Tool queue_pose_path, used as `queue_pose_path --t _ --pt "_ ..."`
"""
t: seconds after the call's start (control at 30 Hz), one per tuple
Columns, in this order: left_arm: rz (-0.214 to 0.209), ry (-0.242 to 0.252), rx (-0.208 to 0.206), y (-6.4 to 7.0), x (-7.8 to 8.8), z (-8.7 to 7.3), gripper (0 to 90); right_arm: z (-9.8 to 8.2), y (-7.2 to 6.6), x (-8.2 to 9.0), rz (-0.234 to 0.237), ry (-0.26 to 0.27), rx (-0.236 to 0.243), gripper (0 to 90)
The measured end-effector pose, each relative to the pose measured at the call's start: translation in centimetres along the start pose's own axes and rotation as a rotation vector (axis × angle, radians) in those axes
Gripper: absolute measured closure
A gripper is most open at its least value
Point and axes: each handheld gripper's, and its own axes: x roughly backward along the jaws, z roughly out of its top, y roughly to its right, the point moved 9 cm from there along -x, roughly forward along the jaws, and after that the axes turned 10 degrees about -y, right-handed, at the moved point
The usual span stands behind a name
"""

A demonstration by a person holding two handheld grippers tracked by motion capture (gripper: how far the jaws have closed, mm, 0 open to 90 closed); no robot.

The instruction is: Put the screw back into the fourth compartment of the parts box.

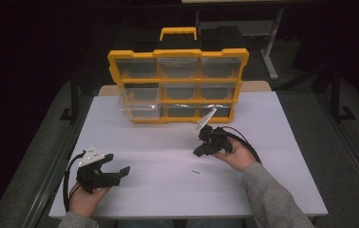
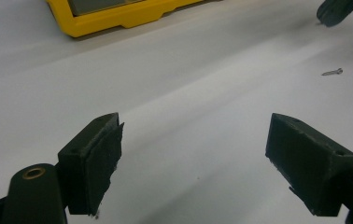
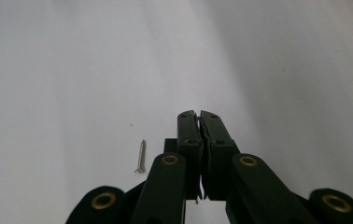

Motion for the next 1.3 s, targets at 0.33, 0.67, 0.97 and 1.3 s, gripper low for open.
queue_pose_path --t 0.33,0.67,0.97,1.3 --pt "-0.001 0.004 0.001 0.0 0.0 0.1 17.9 2.5 0.3 2.7 -0.005 0.027 0.017 86.2" --pt "-0.002 0.002 -0.003 0.0 0.1 0.0 17.8 6.1 1.1 6.5 -0.026 0.089 0.043 86.2" --pt "-0.002 0.004 -0.008 -0.1 0.2 0.1 17.9 9.6 1.8 9.8 -0.074 0.099 0.055 86.2" --pt "-0.006 0.013 0.001 -0.1 0.2 0.2 17.8 13.4 2.3 12.6 -0.076 0.14 0.057 86.1"
